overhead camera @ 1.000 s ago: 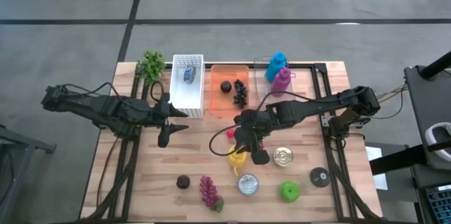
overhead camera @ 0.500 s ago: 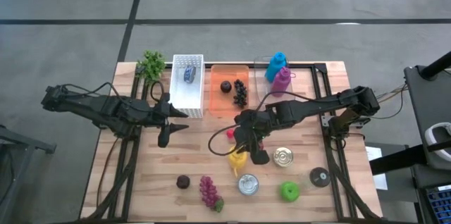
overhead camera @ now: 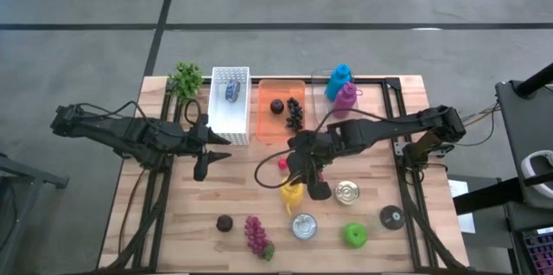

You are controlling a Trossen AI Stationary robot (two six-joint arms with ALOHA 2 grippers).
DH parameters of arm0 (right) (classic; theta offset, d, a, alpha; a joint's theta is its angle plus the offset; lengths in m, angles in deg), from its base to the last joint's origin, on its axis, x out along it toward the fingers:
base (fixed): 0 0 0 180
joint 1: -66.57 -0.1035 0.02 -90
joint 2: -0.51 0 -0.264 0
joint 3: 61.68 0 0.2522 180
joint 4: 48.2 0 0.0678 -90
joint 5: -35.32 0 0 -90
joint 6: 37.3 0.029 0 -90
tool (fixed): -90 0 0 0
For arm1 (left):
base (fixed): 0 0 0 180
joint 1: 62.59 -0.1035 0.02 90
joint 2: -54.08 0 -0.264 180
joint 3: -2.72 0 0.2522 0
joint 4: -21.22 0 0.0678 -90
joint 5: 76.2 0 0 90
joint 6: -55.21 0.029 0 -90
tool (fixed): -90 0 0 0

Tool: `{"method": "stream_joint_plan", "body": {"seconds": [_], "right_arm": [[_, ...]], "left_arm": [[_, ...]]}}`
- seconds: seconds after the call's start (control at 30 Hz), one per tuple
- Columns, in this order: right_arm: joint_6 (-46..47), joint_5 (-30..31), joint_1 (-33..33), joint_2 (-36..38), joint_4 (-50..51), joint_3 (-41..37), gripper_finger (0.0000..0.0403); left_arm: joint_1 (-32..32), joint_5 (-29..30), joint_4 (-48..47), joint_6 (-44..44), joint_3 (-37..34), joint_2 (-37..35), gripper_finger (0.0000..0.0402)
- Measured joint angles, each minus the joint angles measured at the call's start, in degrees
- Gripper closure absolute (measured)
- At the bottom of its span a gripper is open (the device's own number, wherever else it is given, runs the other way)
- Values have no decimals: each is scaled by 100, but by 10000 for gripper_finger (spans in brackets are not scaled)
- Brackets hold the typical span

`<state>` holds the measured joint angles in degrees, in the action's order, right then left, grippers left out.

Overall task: Pick & Place Food Item
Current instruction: Put the yellow tumbler into the transparent bin

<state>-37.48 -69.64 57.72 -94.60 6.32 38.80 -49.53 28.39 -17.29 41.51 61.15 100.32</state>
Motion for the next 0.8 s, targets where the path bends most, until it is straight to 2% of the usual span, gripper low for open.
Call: {"method": "stream_joint_plan", "body": {"seconds": [0.3,0.6,0.8], "right_arm": [[6,7,22,2,489,698,350],[20,36,233,11,1187,1987,350],[18,636,605,13,2221,2890,350]], "left_arm": [[0,0,0,1,0,0,206],[0,0,0,-1,0,0,195],[0,-1,0,-1,0,0,190]]}}
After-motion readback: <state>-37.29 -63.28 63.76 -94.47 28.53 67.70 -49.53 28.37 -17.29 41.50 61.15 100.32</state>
